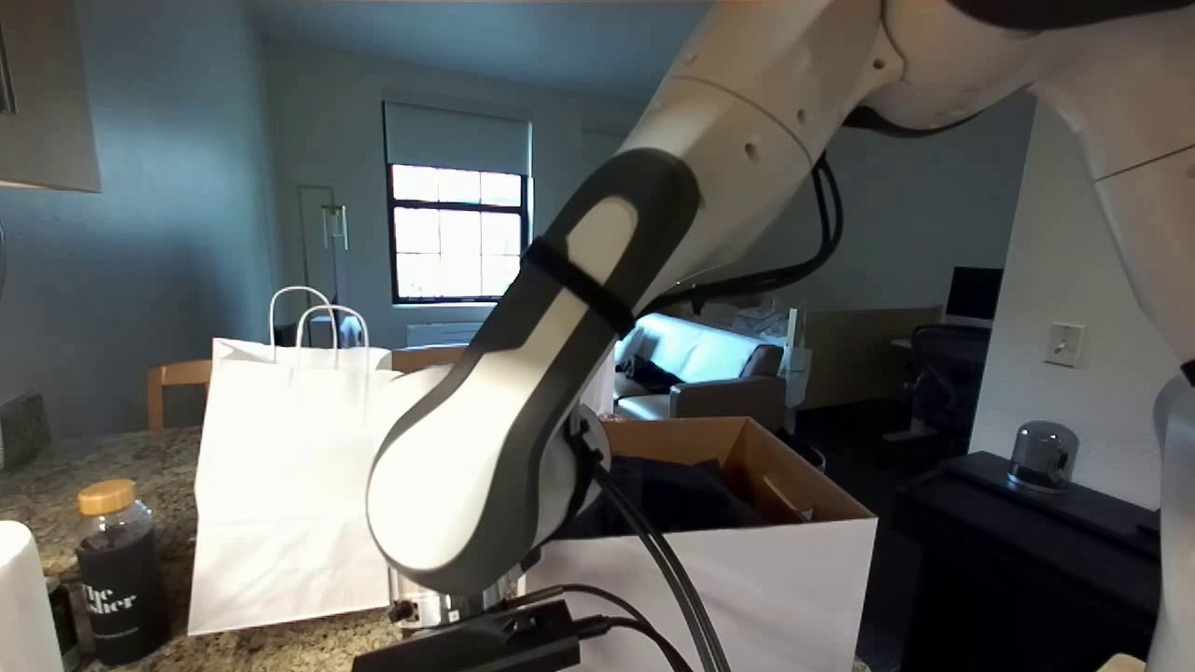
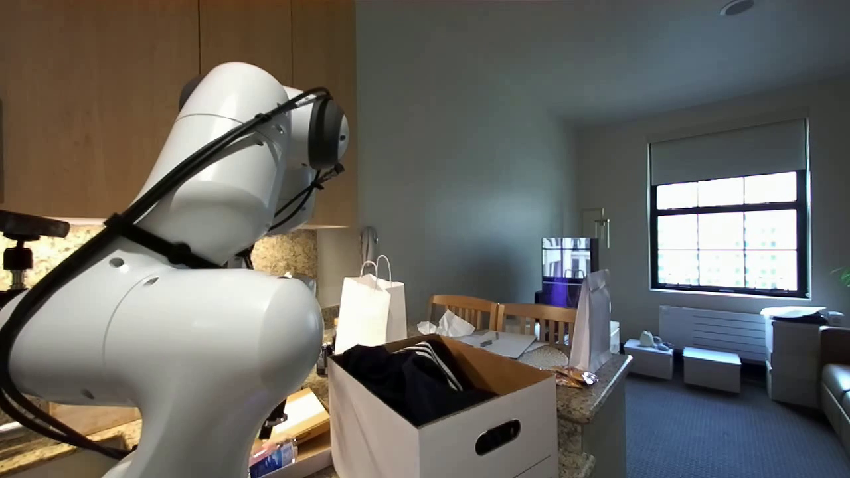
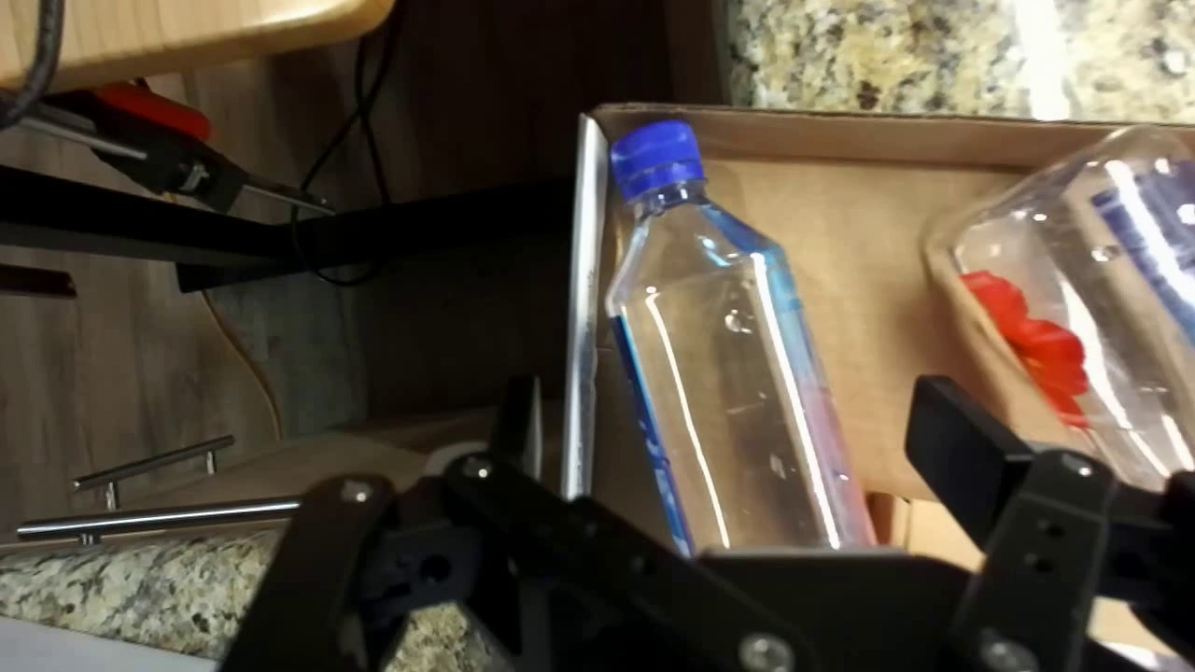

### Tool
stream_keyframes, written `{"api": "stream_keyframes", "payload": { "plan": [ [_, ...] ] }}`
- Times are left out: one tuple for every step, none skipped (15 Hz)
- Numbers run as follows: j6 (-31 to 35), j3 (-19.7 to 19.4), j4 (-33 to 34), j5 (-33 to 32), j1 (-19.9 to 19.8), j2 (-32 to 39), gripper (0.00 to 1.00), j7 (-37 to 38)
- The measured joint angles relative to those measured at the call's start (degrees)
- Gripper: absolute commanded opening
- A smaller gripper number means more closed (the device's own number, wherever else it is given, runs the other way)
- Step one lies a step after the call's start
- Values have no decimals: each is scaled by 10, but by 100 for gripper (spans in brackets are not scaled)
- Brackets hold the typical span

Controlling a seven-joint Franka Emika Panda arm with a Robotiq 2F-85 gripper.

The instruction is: Put the bottles on the counter in the box

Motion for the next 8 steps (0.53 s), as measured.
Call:
{"api": "stream_keyframes", "payload": {
  "plan": [
    [0, -6, 6, -7, 3, 18, 100, 0],
    [-1, -12, 13, -13, 7, 34, 100, 0],
    [-3, -16, 21, -19, 10, 49, 100, -1],
    [-8, -19, 32, -23, 13, 63, 100, -2],
    [-13, -21, 45, -27, 15, 76, 100, -6],
    [-18, -21, 60, -28, 18, 87, 100, -11],
    [-23, -22, 75, -28, 21, 95, 100, -14],
    [-27, -23, 90, -28, 24, 102, 100, -18]
  ]
}}
